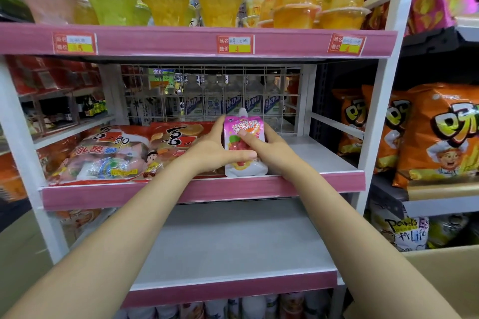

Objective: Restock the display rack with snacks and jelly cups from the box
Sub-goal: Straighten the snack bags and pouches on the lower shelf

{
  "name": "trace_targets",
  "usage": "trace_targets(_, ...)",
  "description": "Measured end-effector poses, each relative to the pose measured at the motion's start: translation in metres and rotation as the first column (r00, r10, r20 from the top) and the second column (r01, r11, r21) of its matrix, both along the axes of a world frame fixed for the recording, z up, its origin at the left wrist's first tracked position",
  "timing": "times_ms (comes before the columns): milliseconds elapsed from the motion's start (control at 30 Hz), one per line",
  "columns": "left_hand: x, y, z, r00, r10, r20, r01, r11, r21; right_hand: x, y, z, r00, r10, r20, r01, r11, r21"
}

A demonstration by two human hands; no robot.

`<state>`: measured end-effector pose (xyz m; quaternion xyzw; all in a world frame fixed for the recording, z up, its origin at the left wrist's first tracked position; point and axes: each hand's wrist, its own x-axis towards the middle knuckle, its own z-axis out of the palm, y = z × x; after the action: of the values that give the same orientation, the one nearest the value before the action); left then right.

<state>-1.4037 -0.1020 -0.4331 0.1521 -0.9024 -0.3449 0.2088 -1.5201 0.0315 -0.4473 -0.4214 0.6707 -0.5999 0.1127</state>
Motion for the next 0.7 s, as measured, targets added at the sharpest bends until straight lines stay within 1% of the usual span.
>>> trace_targets(67,-0.002,-0.003,-0.001,1.0,-0.007,-0.019,0.007,1.0,0.003,0.0,-0.002,0.0,1.0,-0.004,-0.008,0.004,1.0,0.004)
trace_targets(167,-0.004,-0.003,-0.002,1.0,0.001,-0.023,-0.002,1.0,-0.021,0.0,-0.006,-0.001,0.997,-0.075,-0.023,0.076,0.997,0.033)
trace_targets(233,-0.003,-0.002,-0.004,1.0,-0.013,-0.027,0.012,0.999,-0.033,0.001,-0.005,-0.003,0.99,-0.13,-0.061,0.132,0.991,0.021)
trace_targets(300,-0.001,-0.003,-0.005,0.998,-0.036,-0.046,0.037,0.999,0.006,0.004,-0.003,-0.004,0.981,-0.166,-0.104,0.166,0.986,-0.013)
trace_targets(367,0.003,-0.004,-0.003,0.996,-0.058,-0.062,0.061,0.997,0.047,0.005,0.0,-0.003,0.98,-0.158,-0.12,0.153,0.987,-0.045)
trace_targets(467,0.003,-0.004,-0.003,0.994,-0.067,-0.083,0.073,0.995,0.073,0.005,0.003,-0.002,0.986,-0.099,-0.134,0.097,0.995,-0.019)
trace_targets(500,0.003,-0.003,-0.004,0.993,-0.067,-0.097,0.074,0.994,0.075,0.004,0.002,-0.003,0.984,-0.101,-0.146,0.101,0.995,-0.008)
trace_targets(633,0.001,-0.004,-0.009,0.993,-0.03,-0.116,0.036,0.998,0.049,0.002,-0.002,-0.004,0.953,-0.233,-0.191,0.246,0.968,0.046)
trace_targets(700,0.001,-0.004,-0.012,0.994,-0.008,-0.109,0.009,1.0,0.014,0.001,-0.004,-0.005,0.956,-0.232,-0.178,0.239,0.971,0.014)
